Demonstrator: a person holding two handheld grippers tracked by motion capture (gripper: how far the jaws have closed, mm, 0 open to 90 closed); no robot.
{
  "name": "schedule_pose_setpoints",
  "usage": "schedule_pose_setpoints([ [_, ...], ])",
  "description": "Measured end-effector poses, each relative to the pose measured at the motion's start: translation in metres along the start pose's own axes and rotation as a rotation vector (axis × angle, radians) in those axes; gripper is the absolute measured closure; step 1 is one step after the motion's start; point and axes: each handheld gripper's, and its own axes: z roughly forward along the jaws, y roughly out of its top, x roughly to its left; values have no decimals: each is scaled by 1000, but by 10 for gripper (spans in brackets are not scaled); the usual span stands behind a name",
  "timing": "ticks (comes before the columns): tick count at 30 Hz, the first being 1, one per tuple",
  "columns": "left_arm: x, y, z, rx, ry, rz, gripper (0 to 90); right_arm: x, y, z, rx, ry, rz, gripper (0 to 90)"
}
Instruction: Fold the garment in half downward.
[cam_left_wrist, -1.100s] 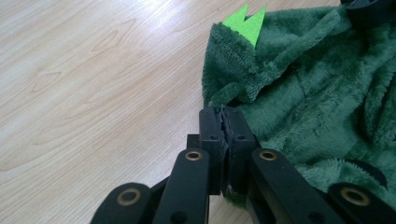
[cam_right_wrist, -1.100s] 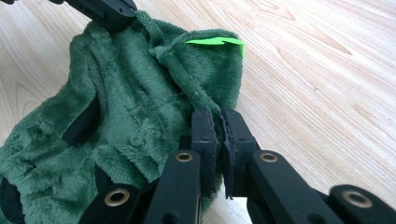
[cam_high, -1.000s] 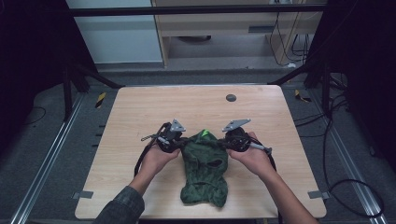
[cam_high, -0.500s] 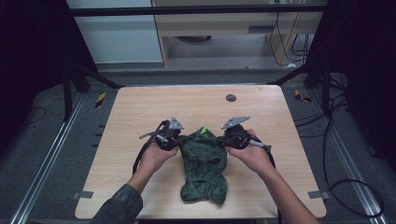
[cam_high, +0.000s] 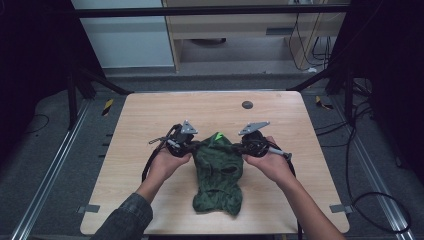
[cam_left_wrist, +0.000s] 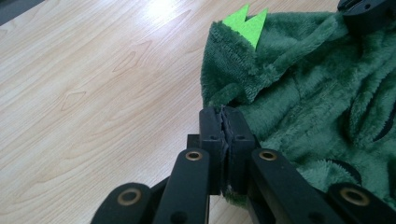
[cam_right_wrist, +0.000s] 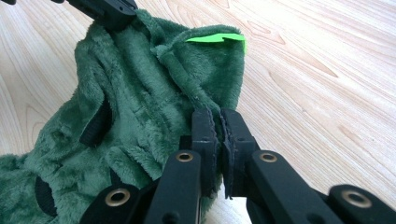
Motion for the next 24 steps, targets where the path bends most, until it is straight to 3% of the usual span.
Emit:
schedule_pose_setpoints([
  [8,-1,3,-2,-6,8,6,883,-8,1,1,-4,5,22,853],
  [18,0,8,-5,-7,18,21,886,-7,9,3,18,2,-4,851],
  [24,4,11,-7,-21,23,9,887,-10,13,3,15,-7,2,852],
])
